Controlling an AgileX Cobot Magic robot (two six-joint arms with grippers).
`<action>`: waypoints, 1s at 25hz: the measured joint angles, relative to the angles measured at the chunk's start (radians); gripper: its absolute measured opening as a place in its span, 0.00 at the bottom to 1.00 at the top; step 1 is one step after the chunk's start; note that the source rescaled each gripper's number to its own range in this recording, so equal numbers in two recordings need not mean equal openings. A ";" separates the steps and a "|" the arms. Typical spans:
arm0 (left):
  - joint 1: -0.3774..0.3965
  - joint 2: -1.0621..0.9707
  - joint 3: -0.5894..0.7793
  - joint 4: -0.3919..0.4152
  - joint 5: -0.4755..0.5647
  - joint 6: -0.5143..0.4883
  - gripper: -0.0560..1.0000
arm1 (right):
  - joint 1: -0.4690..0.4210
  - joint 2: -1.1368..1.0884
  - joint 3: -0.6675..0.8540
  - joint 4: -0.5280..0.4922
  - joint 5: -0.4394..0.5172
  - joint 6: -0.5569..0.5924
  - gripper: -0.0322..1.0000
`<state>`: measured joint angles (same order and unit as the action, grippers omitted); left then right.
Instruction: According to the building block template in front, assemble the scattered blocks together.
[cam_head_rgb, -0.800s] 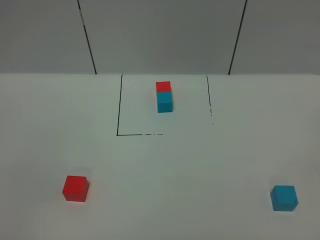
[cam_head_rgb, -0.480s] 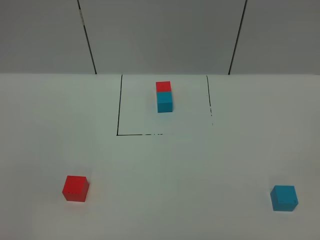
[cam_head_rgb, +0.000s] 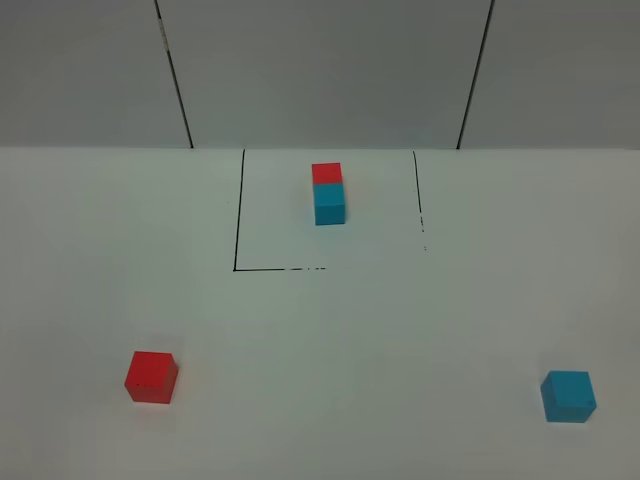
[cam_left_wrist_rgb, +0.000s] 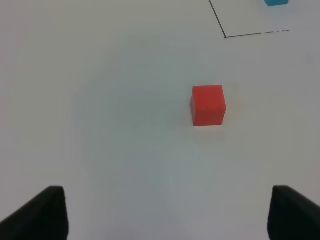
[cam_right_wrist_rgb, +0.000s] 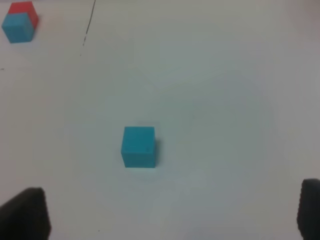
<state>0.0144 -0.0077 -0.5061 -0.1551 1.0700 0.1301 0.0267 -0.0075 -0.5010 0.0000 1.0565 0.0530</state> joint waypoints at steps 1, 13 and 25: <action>0.000 0.002 0.000 0.001 -0.001 -0.001 0.89 | 0.000 0.000 0.000 0.000 0.000 0.000 1.00; 0.000 0.627 -0.171 -0.048 0.030 -0.078 0.89 | 0.000 0.000 0.000 0.000 0.000 0.000 1.00; -0.144 1.341 -0.392 -0.044 -0.099 -0.076 0.89 | 0.000 0.000 0.000 0.000 0.000 0.000 1.00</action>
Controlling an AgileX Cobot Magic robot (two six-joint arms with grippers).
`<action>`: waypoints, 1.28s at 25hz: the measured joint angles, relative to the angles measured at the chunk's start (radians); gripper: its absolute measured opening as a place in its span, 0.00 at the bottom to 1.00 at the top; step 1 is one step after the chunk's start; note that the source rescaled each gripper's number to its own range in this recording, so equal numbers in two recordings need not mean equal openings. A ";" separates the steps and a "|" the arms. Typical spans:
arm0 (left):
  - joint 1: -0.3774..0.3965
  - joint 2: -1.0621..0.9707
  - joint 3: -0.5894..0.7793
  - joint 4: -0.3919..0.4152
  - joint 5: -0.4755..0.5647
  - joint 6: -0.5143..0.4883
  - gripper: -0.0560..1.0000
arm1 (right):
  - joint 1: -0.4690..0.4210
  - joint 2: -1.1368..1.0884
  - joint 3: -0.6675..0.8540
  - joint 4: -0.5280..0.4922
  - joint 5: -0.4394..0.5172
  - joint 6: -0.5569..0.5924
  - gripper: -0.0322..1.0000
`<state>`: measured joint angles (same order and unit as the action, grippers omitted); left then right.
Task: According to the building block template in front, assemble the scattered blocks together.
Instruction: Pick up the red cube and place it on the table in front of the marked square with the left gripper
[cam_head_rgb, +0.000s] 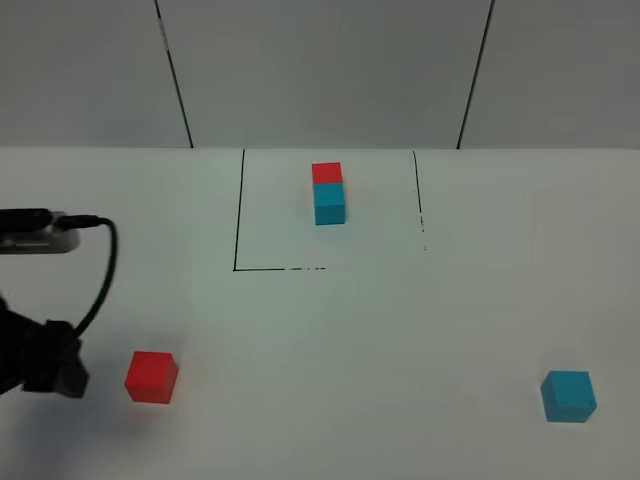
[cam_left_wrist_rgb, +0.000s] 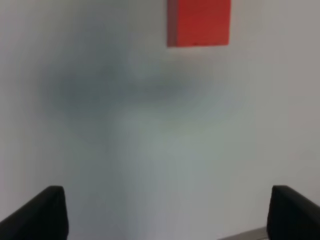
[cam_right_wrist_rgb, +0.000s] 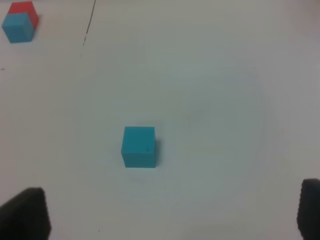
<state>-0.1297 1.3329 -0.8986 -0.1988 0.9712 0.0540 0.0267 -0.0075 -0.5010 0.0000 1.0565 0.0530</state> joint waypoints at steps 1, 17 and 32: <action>-0.029 0.034 -0.016 0.002 -0.028 -0.016 0.89 | 0.000 0.000 0.000 0.000 0.000 0.000 1.00; -0.146 0.462 -0.159 0.117 -0.153 -0.229 0.89 | 0.000 0.000 0.000 0.000 0.000 0.000 1.00; -0.186 0.584 -0.189 0.122 -0.222 -0.230 0.89 | 0.000 0.000 0.000 0.000 0.000 0.000 1.00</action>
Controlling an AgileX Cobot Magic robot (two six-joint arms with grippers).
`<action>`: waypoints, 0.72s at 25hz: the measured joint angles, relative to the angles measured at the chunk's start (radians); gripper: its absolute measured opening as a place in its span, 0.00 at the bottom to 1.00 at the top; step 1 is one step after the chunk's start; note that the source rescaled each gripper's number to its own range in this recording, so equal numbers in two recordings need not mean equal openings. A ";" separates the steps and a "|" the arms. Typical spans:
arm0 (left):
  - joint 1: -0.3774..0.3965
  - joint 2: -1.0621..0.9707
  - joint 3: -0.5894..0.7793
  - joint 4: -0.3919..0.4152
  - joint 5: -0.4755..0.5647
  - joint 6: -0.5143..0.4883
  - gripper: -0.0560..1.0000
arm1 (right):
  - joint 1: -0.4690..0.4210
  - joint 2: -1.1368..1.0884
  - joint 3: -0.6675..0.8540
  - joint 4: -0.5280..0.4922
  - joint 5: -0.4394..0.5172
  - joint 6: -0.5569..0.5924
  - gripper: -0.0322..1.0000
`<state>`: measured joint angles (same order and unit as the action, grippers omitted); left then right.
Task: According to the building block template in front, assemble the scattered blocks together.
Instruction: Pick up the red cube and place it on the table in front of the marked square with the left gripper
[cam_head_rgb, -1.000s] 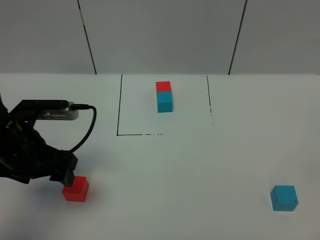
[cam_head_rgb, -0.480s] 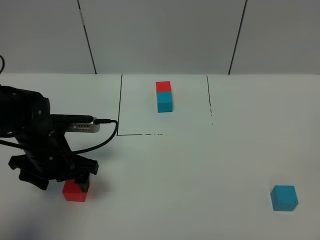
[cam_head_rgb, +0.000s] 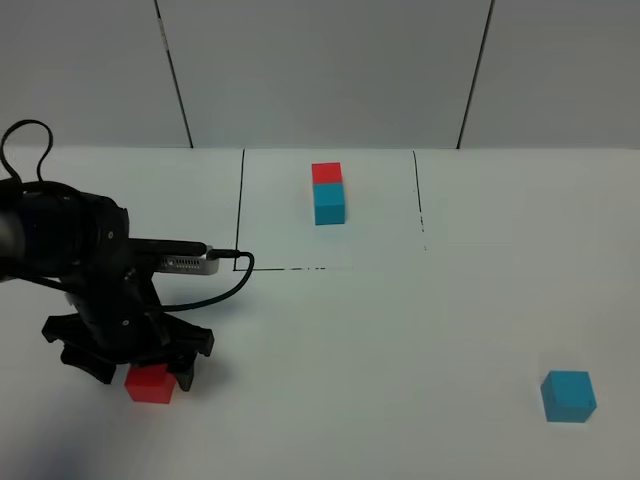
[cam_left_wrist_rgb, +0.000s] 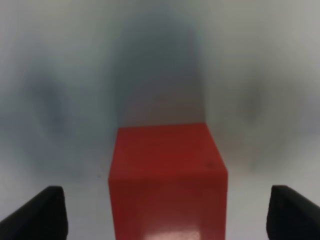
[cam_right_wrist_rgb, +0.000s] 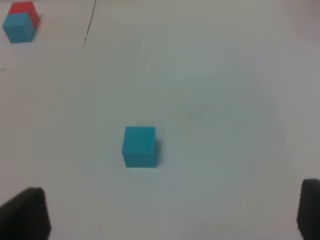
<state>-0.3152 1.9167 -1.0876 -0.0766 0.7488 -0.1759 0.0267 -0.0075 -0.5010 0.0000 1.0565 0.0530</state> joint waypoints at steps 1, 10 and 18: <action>0.000 0.008 0.000 0.000 -0.002 -0.001 0.89 | 0.000 0.000 0.000 0.000 0.000 0.000 1.00; 0.000 0.066 -0.001 0.001 -0.015 -0.004 0.63 | 0.000 0.000 0.000 0.000 0.000 0.000 1.00; 0.000 0.067 -0.009 0.002 0.005 -0.005 0.06 | 0.000 0.000 0.000 0.000 0.000 0.000 1.00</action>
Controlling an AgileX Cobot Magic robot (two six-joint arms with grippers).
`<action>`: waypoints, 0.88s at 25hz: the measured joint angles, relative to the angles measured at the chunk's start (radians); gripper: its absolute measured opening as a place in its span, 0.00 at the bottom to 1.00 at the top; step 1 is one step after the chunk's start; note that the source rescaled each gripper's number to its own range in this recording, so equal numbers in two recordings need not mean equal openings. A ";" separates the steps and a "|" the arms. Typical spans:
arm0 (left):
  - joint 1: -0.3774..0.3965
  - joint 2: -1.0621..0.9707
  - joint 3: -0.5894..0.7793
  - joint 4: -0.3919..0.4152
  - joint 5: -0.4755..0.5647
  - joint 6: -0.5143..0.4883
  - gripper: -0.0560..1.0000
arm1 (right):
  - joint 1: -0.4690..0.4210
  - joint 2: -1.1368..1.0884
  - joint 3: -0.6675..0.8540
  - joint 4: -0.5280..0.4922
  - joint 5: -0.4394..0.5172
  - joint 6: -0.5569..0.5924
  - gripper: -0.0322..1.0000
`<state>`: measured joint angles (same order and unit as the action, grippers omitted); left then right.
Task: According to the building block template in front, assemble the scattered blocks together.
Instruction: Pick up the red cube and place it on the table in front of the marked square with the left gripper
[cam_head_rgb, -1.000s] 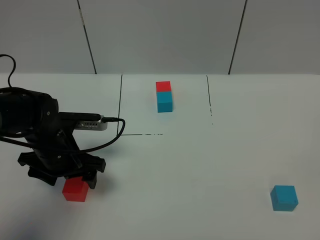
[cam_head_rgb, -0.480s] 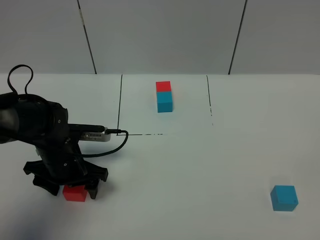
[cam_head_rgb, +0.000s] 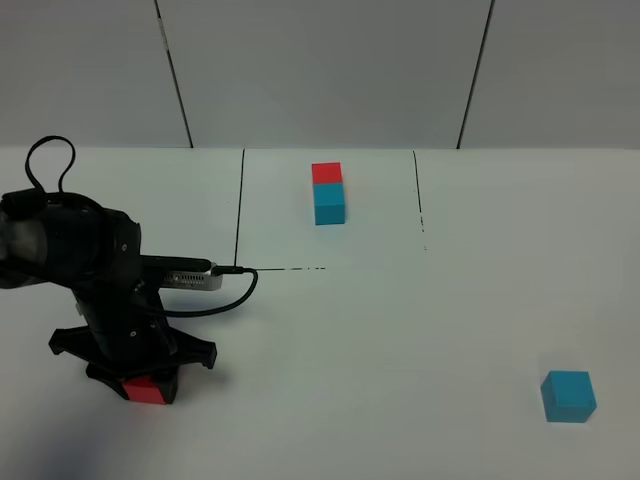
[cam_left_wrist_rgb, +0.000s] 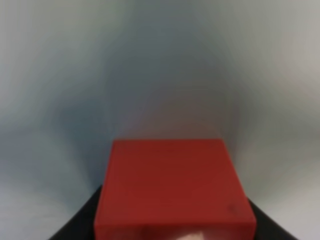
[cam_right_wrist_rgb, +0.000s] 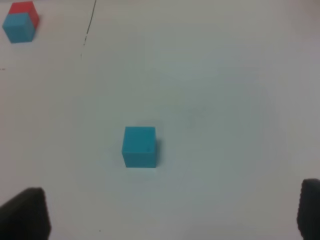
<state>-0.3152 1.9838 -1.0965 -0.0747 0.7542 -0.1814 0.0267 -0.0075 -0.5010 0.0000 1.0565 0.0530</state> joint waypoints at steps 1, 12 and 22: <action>0.000 -0.001 -0.008 0.000 0.018 0.011 0.06 | 0.000 0.000 0.000 0.000 0.000 0.000 1.00; -0.075 -0.049 -0.357 0.004 0.299 0.599 0.06 | 0.000 0.000 0.000 0.000 0.000 0.000 1.00; -0.297 0.176 -0.558 0.052 0.333 0.940 0.06 | 0.000 0.000 0.000 0.000 0.000 0.000 1.00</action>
<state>-0.6120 2.1595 -1.6550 -0.0231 1.0872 0.7586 0.0267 -0.0075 -0.5010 0.0000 1.0565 0.0530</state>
